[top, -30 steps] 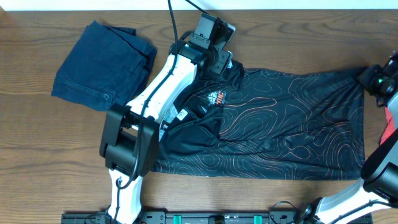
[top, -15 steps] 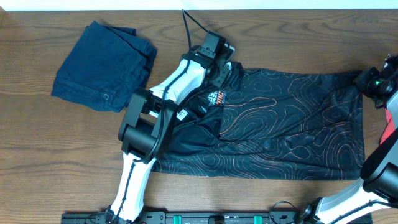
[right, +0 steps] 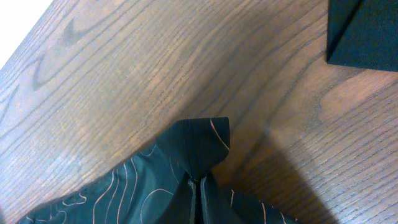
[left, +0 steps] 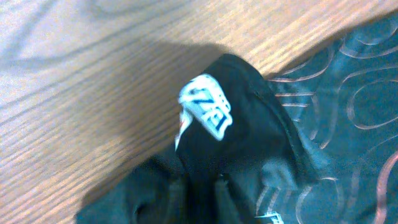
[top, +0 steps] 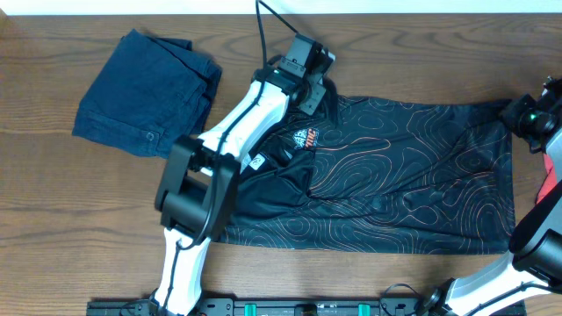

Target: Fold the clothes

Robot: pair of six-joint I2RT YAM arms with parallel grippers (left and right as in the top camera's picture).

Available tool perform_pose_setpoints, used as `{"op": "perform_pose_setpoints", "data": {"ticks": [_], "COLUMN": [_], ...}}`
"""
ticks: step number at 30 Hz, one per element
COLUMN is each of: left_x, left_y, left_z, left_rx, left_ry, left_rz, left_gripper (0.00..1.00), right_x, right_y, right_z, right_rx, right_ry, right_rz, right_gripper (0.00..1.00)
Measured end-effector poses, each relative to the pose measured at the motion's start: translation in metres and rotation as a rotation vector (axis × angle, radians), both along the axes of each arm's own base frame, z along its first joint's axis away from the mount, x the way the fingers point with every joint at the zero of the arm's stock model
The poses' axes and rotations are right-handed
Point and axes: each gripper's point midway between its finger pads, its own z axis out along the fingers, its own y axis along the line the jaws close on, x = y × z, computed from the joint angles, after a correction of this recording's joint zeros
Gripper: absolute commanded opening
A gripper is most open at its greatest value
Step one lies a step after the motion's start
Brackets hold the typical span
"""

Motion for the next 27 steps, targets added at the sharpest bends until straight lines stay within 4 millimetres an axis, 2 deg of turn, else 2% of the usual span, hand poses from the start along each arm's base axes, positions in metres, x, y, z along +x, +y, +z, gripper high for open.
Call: {"op": "perform_pose_setpoints", "data": {"ticks": [3, 4, 6, 7, 8, 10, 13, 19, 22, 27], "left_x": [-0.005, -0.007, -0.01, -0.011, -0.012, -0.012, -0.016, -0.019, -0.02, -0.012], "left_y": [-0.001, -0.001, -0.001, -0.001, -0.001, -0.002, -0.009, -0.033, -0.038, -0.024], "left_z": [0.006, 0.005, 0.0, -0.001, -0.001, -0.002, -0.001, -0.003, -0.021, -0.053], "left_rx": [-0.009, -0.011, -0.009, -0.008, -0.007, -0.009, -0.042, -0.072, -0.04, 0.043], "left_ry": [0.014, 0.021, 0.035, 0.038, 0.039, 0.041, 0.058, 0.03, 0.035, 0.032], "left_rz": [-0.008, -0.01, -0.016, -0.019, -0.021, -0.029, -0.046, -0.089, -0.09, -0.045], "left_gripper": [0.19, 0.08, 0.06, 0.09, 0.17, 0.41, 0.58, 0.64, 0.64, 0.63], "right_x": [0.0, 0.0, 0.0, 0.0, 0.0, 0.0, 0.0, 0.0, -0.001, -0.004], "right_y": [0.0, 0.0, 0.0, 0.0, 0.0, 0.0, 0.0, 0.0, 0.001, 0.002], "right_z": [0.0, 0.0, 0.0, 0.0, 0.0, 0.0, 0.0, 0.0, -0.001, -0.003], "right_rx": [0.0, 0.0, 0.0, 0.0, 0.0, 0.0, 0.0, 0.0, 0.003, 0.012], "right_ry": [0.0, 0.0, 0.0, 0.0, 0.0, 0.0, 0.0, 0.001, 0.006, 0.019], "right_rz": [0.0, 0.0, 0.0, 0.0, 0.0, 0.0, 0.0, 0.0, 0.0, 0.0], "right_gripper": [0.01, 0.01, 0.01, 0.01, 0.01, 0.01, 0.01, 0.01, 0.01, 0.01]}}
